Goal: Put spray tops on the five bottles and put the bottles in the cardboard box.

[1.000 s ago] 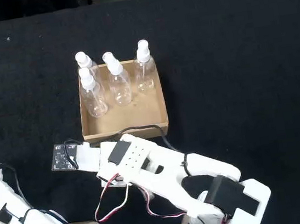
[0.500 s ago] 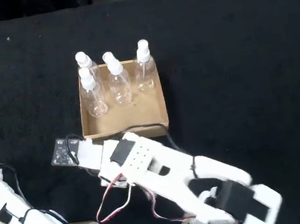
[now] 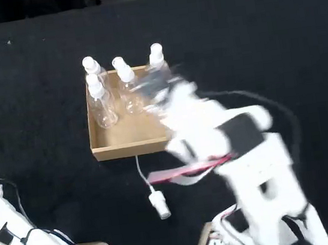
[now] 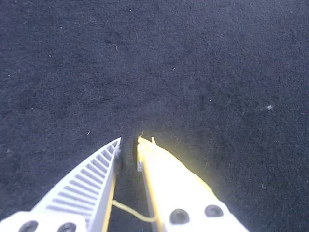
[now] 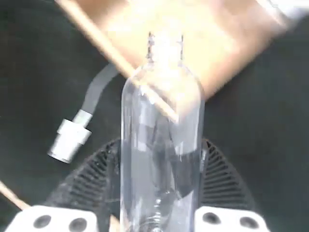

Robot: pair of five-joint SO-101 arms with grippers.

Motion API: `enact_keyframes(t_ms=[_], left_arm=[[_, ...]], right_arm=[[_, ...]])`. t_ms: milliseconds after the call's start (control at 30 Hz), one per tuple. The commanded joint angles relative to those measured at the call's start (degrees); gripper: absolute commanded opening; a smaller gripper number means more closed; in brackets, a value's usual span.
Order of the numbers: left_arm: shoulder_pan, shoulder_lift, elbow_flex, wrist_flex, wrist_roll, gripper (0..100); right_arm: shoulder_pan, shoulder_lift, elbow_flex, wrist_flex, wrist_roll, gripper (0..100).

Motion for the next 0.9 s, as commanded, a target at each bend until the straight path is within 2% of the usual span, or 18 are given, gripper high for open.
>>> enact_keyframes(t_ms=[0, 67, 133, 233, 333, 600, 767, 867], left_arm=[[-0.2, 0.2, -3.2, -1.1, 0.5, 4], [-0.2, 0.2, -3.2, -1.1, 0.5, 4], [-0.2, 0.2, -3.2, -1.1, 0.5, 4], [-0.2, 0.2, -3.2, -1.0, 0.5, 4], [-0.2, 0.2, -3.2, -1.0, 0.5, 4], [-0.1, 0.2, -3.2, -1.0, 0.5, 4], [-0.2, 0.2, -3.2, -1.0, 0.5, 4], [-0.2, 0.2, -3.2, -1.0, 0.5, 4]], right_arm=[[28.4, -0.5, -0.6, -1.4, 8.5, 13.4], [40.8, 2.6, 4.1, -8.5, 12.8, 13.4], [49.1, 6.7, 9.4, -16.7, 15.3, 13.4], [57.6, 13.0, 15.3, -26.9, 17.7, 13.4], [62.9, 18.0, 18.4, -33.1, 19.5, 13.4], [63.7, 26.8, 20.4, -36.2, 19.3, 14.9], [61.8, 29.6, 20.3, -36.1, 19.7, 32.2], [60.0, 29.6, 19.8, -35.5, 19.7, 33.8]])
